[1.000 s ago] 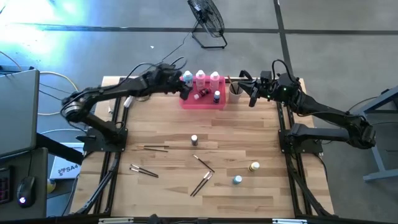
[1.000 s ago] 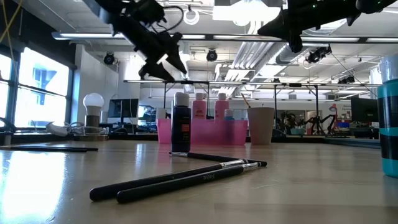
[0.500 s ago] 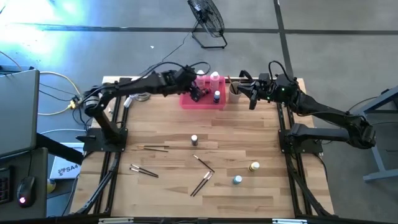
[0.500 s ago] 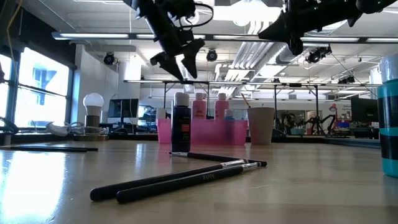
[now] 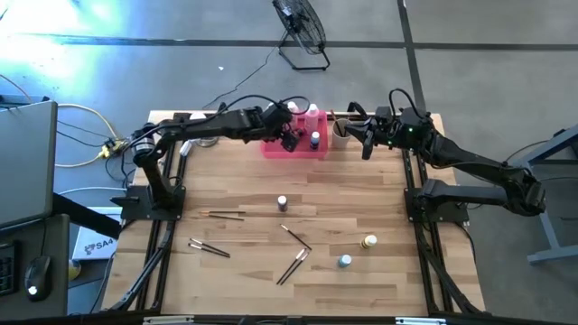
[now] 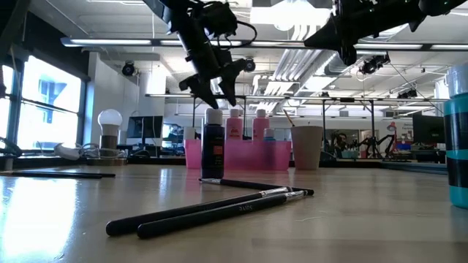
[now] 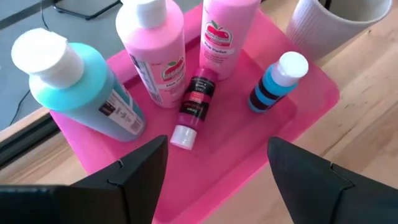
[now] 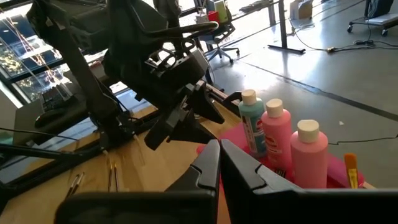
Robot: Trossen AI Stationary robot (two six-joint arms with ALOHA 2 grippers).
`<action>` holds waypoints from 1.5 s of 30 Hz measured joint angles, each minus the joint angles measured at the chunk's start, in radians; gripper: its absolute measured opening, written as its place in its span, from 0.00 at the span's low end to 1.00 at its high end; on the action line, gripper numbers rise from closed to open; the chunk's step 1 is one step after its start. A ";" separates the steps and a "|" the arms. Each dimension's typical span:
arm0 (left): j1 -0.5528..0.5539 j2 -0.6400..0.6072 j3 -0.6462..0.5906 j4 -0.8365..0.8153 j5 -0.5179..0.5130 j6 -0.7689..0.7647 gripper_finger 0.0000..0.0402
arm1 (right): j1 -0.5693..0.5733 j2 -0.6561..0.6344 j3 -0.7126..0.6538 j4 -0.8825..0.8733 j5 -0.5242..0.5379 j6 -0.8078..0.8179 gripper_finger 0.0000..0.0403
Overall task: Pick & Place Paint Supplies
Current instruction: Put the small pink paint bottle into the pink bin
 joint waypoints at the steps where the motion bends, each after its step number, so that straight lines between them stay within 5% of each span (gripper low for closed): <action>1: 0.000 0.004 0.000 0.004 0.000 0.000 0.68 | 0.000 0.000 0.000 -0.001 0.000 0.000 0.01; 45: 0.029 0.168 -0.001 0.021 0.000 0.031 0.68 | 0.000 0.000 0.000 -0.050 0.000 -0.023 0.01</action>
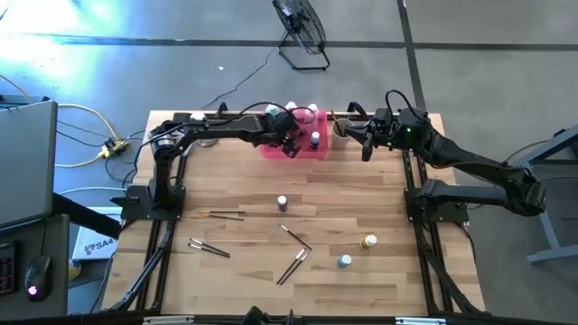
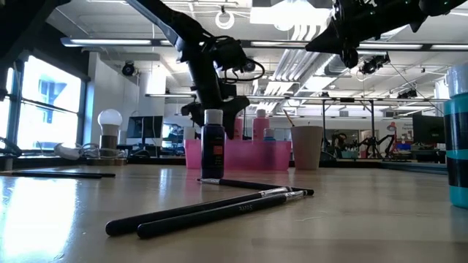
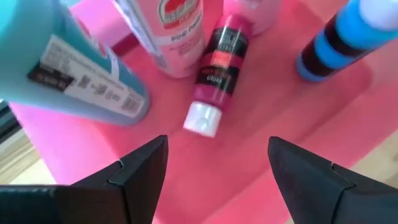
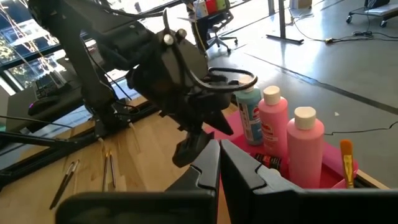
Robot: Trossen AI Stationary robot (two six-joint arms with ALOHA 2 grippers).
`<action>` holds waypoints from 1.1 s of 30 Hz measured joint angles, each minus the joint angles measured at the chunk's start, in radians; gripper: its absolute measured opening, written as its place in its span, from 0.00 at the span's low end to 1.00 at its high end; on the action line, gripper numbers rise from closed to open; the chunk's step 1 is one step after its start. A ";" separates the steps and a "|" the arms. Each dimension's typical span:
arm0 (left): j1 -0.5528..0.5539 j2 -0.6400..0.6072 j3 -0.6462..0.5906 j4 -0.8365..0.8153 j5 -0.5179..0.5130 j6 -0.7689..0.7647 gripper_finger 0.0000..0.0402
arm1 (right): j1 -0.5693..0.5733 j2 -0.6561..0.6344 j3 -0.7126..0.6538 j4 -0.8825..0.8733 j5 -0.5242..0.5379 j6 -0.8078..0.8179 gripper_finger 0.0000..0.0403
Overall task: Pick & Place Paint Supplies
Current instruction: Put the small pink paint bottle into the pink bin
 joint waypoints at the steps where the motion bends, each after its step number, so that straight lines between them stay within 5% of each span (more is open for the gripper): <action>1: 0.006 0.004 0.000 0.012 0.013 0.001 0.68 | 0.000 0.000 0.000 0.000 0.000 0.000 0.01; 6: 0.033 0.011 0.000 0.029 0.093 0.004 0.68 | 0.000 0.000 0.000 -0.007 0.000 0.000 0.01; 33: 0.037 0.074 0.001 0.033 0.104 0.018 0.68 | 0.000 0.000 0.000 -0.037 0.008 0.000 0.01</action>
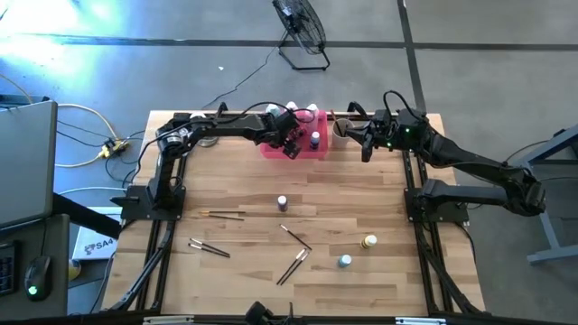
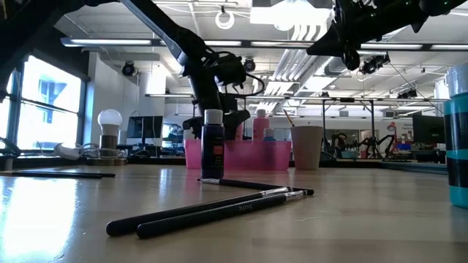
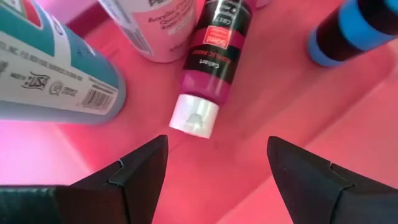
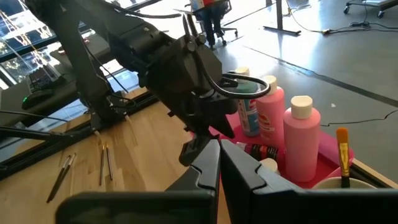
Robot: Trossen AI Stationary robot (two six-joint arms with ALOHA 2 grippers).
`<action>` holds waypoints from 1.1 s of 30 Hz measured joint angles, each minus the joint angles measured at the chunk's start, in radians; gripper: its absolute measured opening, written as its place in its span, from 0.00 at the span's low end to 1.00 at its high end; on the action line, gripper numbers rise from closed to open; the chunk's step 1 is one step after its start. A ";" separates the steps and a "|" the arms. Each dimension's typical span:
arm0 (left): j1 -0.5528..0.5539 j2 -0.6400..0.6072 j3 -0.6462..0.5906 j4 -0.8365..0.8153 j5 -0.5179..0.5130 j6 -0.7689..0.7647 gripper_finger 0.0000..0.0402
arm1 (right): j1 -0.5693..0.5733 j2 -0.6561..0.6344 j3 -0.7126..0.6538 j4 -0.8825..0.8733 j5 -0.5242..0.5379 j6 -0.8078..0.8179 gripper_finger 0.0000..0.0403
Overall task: Pick & Place Paint Supplies
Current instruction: Put the small pink paint bottle into the pink bin
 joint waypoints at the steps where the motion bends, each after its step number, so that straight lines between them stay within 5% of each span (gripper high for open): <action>1: 0.000 0.000 0.000 0.000 0.000 0.000 0.68 | 0.000 0.000 0.000 0.000 0.000 0.000 0.01; 33: 0.000 0.035 0.000 0.053 0.035 0.014 0.68 | 0.000 0.000 0.000 -0.002 0.000 0.005 0.01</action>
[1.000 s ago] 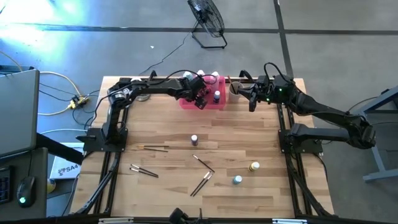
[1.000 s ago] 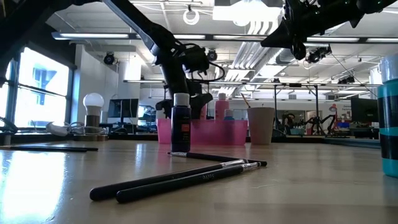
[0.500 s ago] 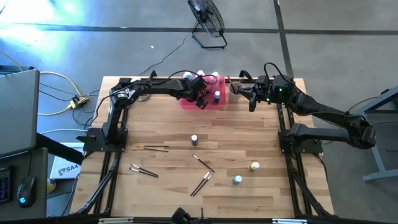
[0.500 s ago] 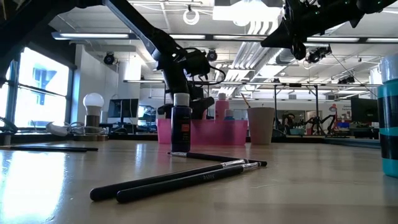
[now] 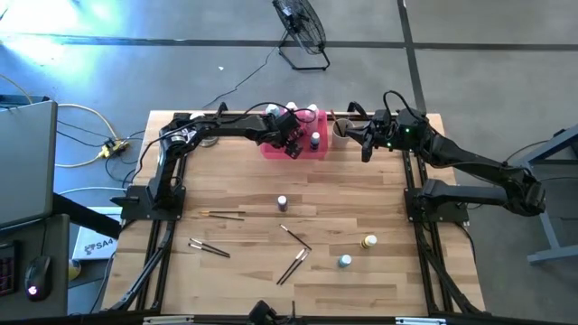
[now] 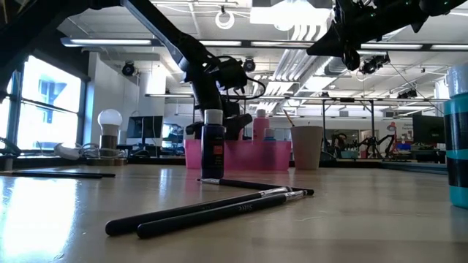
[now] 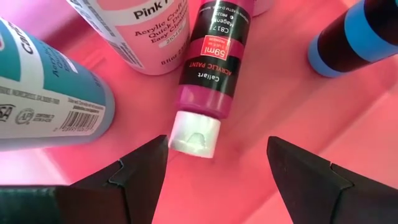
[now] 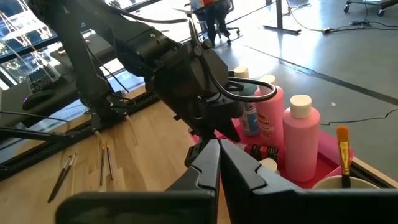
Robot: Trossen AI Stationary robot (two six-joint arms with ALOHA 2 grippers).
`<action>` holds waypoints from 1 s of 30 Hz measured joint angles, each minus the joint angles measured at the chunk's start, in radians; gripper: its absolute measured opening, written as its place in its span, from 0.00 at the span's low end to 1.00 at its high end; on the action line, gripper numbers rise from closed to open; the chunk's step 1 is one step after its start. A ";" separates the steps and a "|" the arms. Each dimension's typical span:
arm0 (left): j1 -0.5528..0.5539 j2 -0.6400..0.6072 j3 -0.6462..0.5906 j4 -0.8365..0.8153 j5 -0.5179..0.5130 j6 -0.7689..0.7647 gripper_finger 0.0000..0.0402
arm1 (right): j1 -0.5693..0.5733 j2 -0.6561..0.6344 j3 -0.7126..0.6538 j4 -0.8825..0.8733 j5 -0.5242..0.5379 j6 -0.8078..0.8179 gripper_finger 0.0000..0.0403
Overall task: Pick & Place Paint Supplies
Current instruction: Put the small pink paint bottle into the pink bin
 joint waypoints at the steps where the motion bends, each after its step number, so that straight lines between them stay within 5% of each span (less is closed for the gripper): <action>1: 0.000 0.000 0.000 0.000 0.002 0.000 0.68 | 0.000 0.000 0.000 0.000 0.000 0.001 0.01; 21: 0.000 0.019 0.000 -0.004 0.020 -0.010 0.67 | 0.000 0.000 0.000 0.000 0.000 0.002 0.01; 30: 0.000 0.019 0.000 -0.010 0.027 -0.010 0.52 | 0.000 0.000 0.000 0.000 0.000 0.002 0.01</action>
